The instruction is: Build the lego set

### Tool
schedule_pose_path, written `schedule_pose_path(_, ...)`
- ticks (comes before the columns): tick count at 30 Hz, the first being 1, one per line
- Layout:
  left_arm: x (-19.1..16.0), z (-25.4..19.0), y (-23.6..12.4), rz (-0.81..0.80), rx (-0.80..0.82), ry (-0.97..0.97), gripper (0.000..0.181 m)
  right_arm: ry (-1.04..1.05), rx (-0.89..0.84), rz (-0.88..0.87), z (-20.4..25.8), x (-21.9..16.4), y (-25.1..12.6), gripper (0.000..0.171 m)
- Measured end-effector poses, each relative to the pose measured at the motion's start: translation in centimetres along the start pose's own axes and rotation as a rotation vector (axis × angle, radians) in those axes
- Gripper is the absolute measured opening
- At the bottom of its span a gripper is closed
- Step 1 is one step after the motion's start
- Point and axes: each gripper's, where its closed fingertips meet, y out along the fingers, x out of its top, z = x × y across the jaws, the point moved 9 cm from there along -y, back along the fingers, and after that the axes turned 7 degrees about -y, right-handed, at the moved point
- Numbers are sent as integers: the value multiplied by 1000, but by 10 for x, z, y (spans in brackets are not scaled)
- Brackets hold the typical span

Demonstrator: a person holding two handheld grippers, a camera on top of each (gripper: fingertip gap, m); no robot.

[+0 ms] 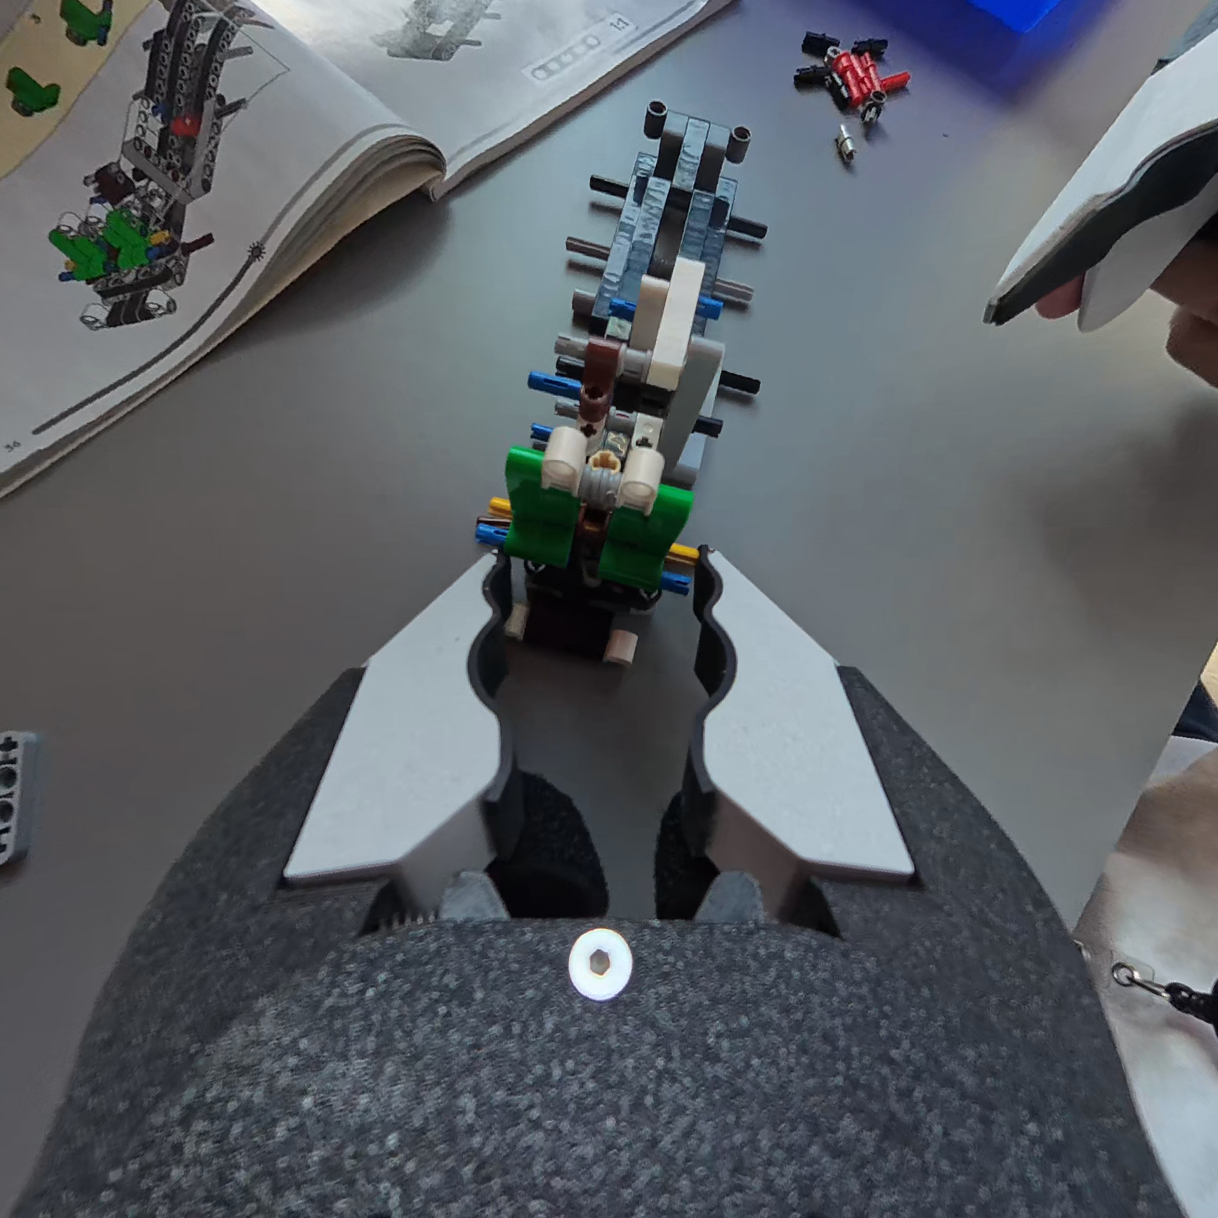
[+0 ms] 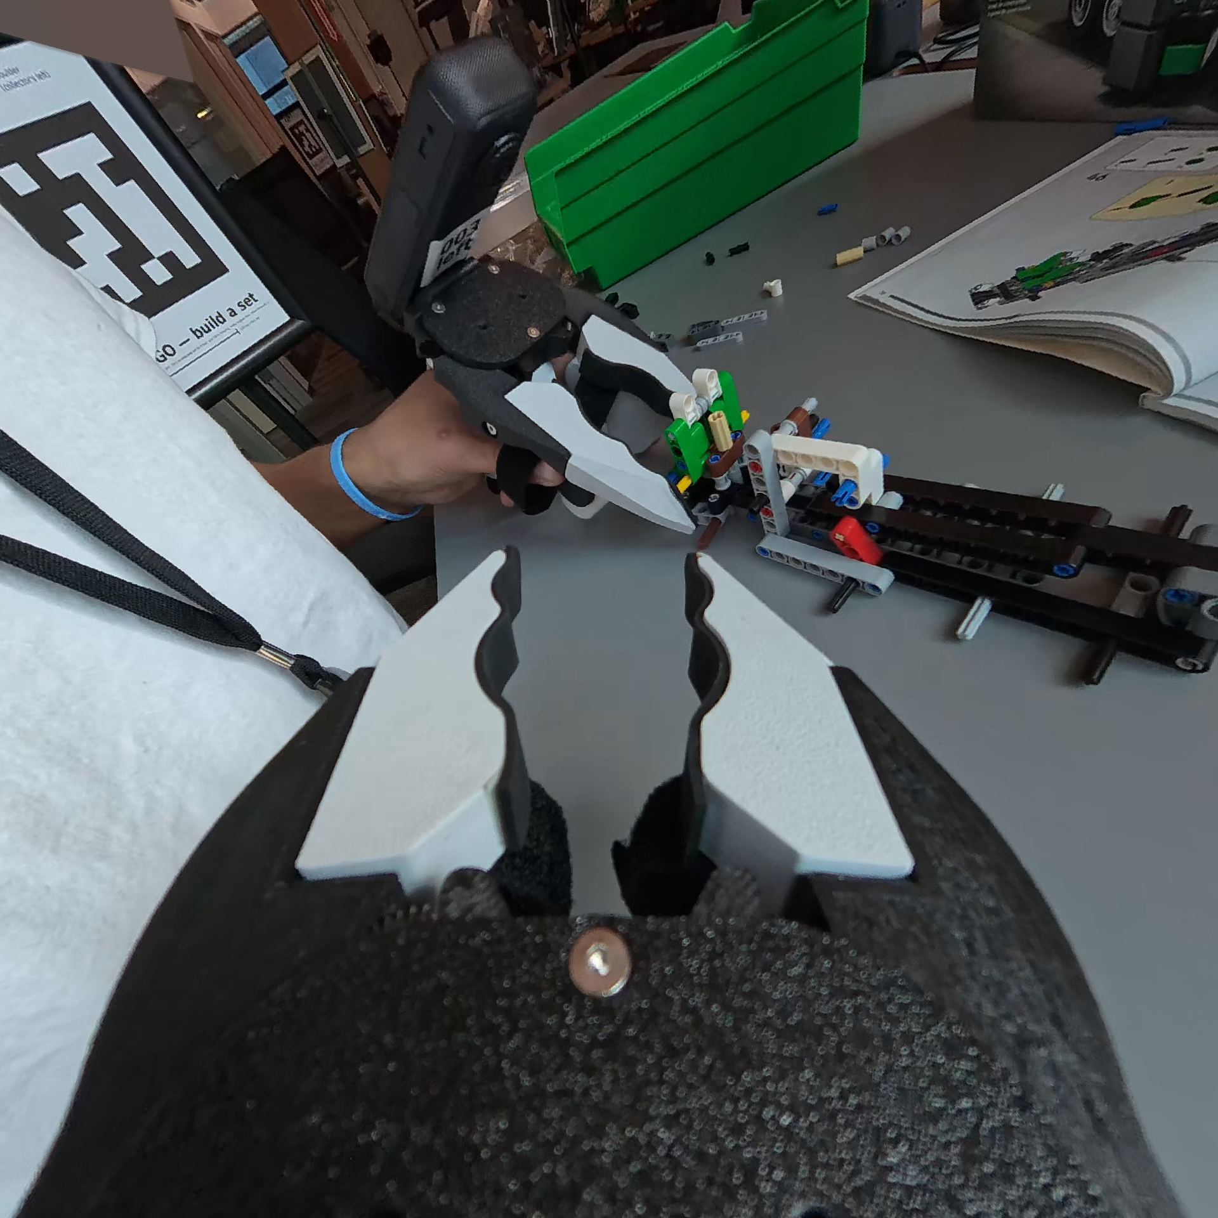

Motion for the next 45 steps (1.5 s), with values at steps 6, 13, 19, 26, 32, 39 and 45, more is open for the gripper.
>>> schedule_pose_path(6,2,3,-2,-8,25,31,54,7,5,-11,-1,0,-3,49)
schedule_pose_path(13,6,6,-4,-20,29,86,66,9,15,7,0,-2,0,49)
schedule_pose_path(19,7,9,-4,-40,5,163,72,15,39,3,2,-1,-1,49)
schedule_pose_path(26,8,9,0,-58,-17,93,63,19,31,27,9,0,-2,49)
schedule_pose_path(32,8,9,1,-63,-19,85,63,25,34,23,16,-1,4,49)
schedule_pose_path(39,9,8,1,-48,-10,90,62,26,45,17,17,1,4,49)
schedule_pose_path(45,10,5,2,-47,9,93,61,19,56,13,16,1,0,49)
